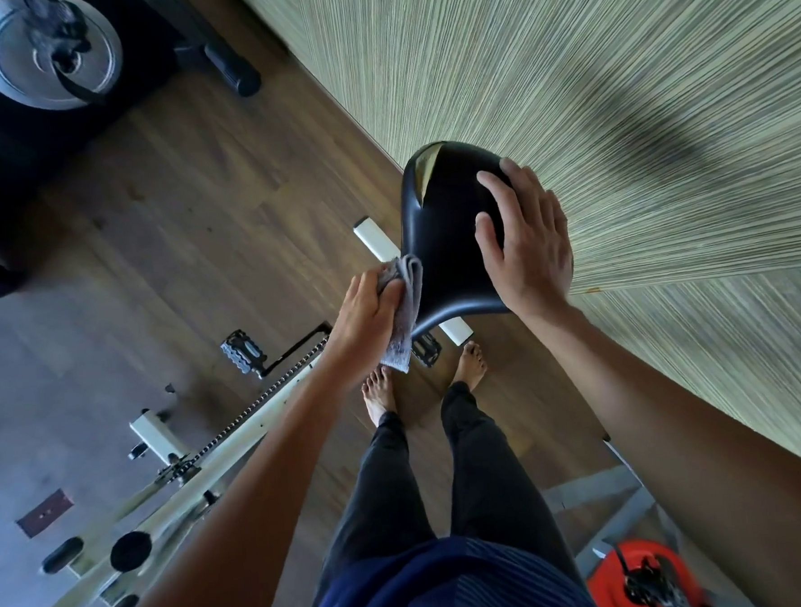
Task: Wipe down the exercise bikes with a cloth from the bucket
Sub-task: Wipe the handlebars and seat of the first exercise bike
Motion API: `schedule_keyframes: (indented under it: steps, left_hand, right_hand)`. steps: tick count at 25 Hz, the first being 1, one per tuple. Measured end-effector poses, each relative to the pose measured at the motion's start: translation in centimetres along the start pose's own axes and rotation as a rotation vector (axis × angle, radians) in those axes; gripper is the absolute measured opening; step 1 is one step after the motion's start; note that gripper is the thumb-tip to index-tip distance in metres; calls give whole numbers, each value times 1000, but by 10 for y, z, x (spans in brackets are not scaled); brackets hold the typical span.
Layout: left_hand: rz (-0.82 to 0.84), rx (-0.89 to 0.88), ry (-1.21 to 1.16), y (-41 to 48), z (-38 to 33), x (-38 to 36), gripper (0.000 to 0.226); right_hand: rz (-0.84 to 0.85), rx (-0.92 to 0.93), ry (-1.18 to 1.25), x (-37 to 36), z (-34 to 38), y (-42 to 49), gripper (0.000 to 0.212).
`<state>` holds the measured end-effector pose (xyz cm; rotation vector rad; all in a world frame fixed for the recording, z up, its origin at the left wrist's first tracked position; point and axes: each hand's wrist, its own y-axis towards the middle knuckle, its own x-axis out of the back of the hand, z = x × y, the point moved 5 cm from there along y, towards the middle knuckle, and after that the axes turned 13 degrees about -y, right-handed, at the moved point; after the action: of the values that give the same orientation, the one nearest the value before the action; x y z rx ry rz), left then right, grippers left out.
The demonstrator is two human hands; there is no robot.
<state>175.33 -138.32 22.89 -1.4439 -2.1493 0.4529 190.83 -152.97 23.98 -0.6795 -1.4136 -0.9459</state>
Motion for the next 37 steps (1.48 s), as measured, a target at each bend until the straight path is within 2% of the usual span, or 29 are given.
schedule_keyframes:
  steps: [2,4,7,9,11,13,16,18,19,21,23,25,27,30,32,34,35,37]
  left_hand:
    - [-19,-9,-15,-2,2,-5,36]
    - [-120,-99,9,-20,9,-5,41]
    - [-231,-383,322,-40,7,-22,50]
    - [-166,-502,517,-33,-10,-49,58]
    - [-105,-555,664,-20,-30,-74,62]
    - [-124,-557,726,5,-50,-91,59]
    - [-78,-529,646,40,-83,-105,60]
    - [14,-551,479,44,-94,-102,59]
    - [-3,-551,377,39,-92,-93,57]
    - [-149,-470,241,26,-74,-68,52]
    - [-191,-353,224,12,-47,-54,50]
    - [-163,-361,291,2,-32,-54,53]
    - [-172,-416,348,2,-29,-55,54]
    - [-188,-438,408,3,-26,-55,53]
    - [-205,-471,445,2,-24,-55,52]
    - [-215,-494,463,2,-25,-55,51]
    - [-216,-498,470,1,-26,-55,51]
    - [-209,-497,483,1,-27,-56,51]
  right_hand:
    - [7,-1,4,-1,-1,-1,44]
    - [7,-4,3,-1,-2,-1,45]
    - [25,0,31,-1,-1,0,45]
    - [55,16,91,-2,-2,0,45]
    - [102,-14,290,3,-8,3,44]
    - [146,-172,563,15,-20,8,40]
    - [141,-411,705,38,-37,0,34]
    - [122,-439,722,49,-32,-7,34]
    - [107,-407,715,52,-23,-8,34]
    - [106,-281,613,46,1,-4,37]
    - [172,-148,337,28,25,4,47]
    - [164,-69,98,13,37,15,55]
    - [107,-30,35,6,44,38,53]
    - [93,-17,120,1,53,82,36]
    - [222,-16,190,-5,53,107,33]
    - [420,-54,250,-10,42,118,36]
    - [500,-107,311,-8,31,119,35]
    - [552,-257,433,1,4,107,31]
